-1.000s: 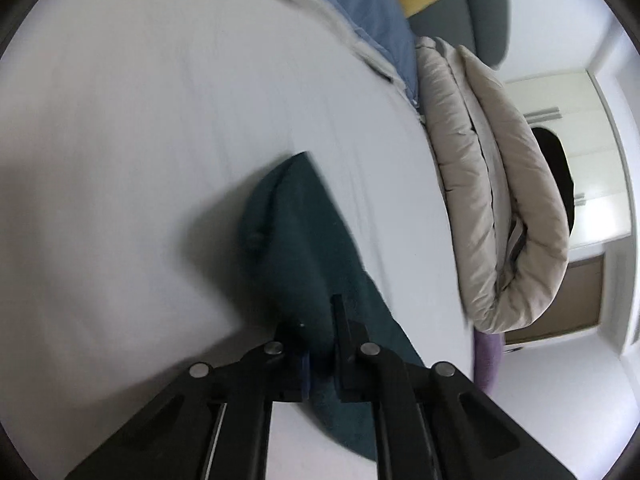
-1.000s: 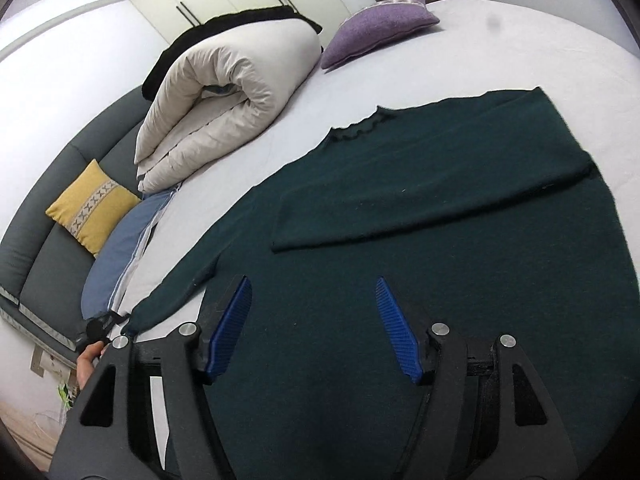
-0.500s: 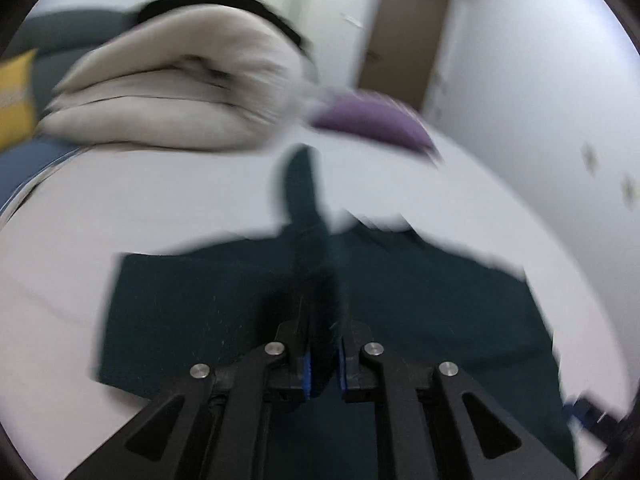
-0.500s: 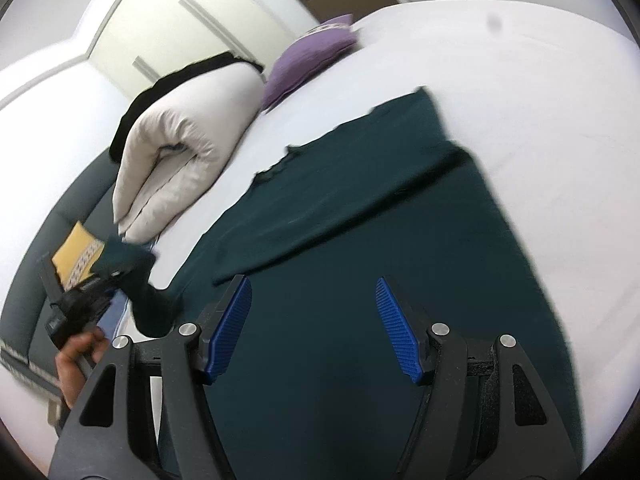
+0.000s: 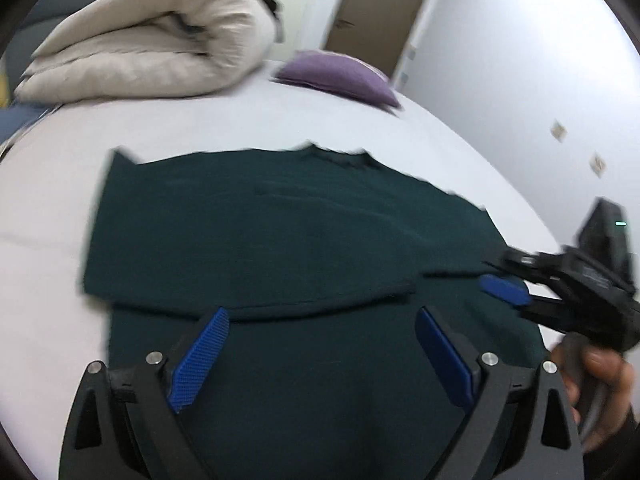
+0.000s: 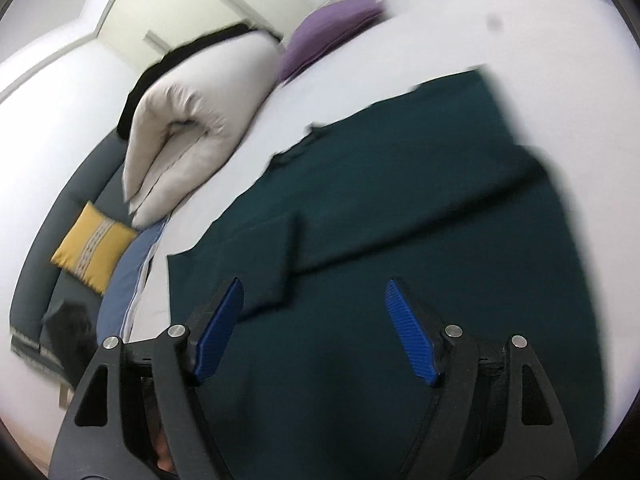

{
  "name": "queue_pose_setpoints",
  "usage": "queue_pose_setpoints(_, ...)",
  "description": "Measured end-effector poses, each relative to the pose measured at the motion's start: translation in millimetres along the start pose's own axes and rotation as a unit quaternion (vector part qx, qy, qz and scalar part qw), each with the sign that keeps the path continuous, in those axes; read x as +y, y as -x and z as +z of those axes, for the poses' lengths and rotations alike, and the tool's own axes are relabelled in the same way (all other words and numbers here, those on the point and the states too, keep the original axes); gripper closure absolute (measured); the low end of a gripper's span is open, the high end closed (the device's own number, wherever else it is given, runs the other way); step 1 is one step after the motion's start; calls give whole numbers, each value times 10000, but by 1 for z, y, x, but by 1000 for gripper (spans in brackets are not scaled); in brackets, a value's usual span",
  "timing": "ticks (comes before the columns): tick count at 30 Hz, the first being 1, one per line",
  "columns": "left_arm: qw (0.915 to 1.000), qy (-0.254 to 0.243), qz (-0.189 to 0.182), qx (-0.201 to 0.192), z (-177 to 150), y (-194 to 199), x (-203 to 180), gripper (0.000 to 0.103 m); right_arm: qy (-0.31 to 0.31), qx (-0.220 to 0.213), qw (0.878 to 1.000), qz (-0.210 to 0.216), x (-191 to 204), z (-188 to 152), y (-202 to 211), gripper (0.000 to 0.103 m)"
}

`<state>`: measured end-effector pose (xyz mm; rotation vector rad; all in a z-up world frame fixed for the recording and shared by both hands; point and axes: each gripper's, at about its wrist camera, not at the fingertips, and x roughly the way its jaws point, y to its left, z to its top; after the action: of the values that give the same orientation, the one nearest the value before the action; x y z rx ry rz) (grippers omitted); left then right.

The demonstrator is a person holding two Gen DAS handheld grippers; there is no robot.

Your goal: Fold small clothes

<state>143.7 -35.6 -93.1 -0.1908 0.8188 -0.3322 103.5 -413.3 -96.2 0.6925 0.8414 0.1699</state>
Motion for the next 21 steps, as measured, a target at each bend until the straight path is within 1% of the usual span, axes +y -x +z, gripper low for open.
queue_pose_setpoints(1, 9998, 212, 22, -64, 1, 6, 16, 10, 42, 117, 9999, 46, 8, 4, -13, 30)
queue_pose_setpoints(2, 9994, 336, 31, -102, 3, 8, 27, 14, 68, 349, 9993, 138, 17, 9, -36, 30)
queue_pose_setpoints(3, 9986, 511, 77, -139, 6, 11, 42, 15, 54, 465, 9988, 136, 21, 11, -49, 30)
queue_pose_setpoints(5, 9968, 754, 173, -193, 10, 14, 68, 16, 25, 784, 9969, -68, 28, 15, -82, 31)
queue_pose_setpoints(6, 9961, 826, 217, -217, 11, 16, 76, 18, -22, 913, 9957, -160, 29, 16, -95, 34)
queue_pose_setpoints(7, 9954, 894, 242, -242, 11, 18, 84, 18, -23, 954, 9952, -233, 31, 16, -104, 38)
queue_pose_setpoints(8, 9941, 1017, 255, -286, 12, 21, 96, 18, 77, 891, 9953, -378, 35, 17, -107, 53)
queue_pose_setpoints(9, 9930, 1108, 256, -317, 13, 23, 103, 18, 153, 890, 9948, -468, 38, 16, -108, 75)
queue_pose_setpoints(10, 9920, 1186, 255, -346, 13, 24, 109, 18, 223, 963, 9937, -524, 41, 15, -109, 81)
queue_pose_setpoints(12, 9898, 1333, 287, -414, 16, 25, 121, 18, 328, 973, 9927, -631, 44, 12, -105, 93)
queue_pose_setpoints(15, 9864, 1553, 292, -453, 18, 26, 135, 18, 660, 986, 9893, -850, 58, 10, -98, 94)
queue_pose_setpoints(17, 9855, 1596, 316, -484, 21, 26, 140, 18, 907, 931, 9870, -942, 72, 10, -91, 95)
queue_pose_setpoints(19, 9847, 1619, 379, -513, 23, 27, 144, 19, 1059, 846, 9865, -917, 83, 10, -84, 96)
queue_pose_setpoints(21, 9830, 1714, 393, -521, 28, 24, 151, 22, 1224, 692, 9863, -866, 94, 18, -77, 96)
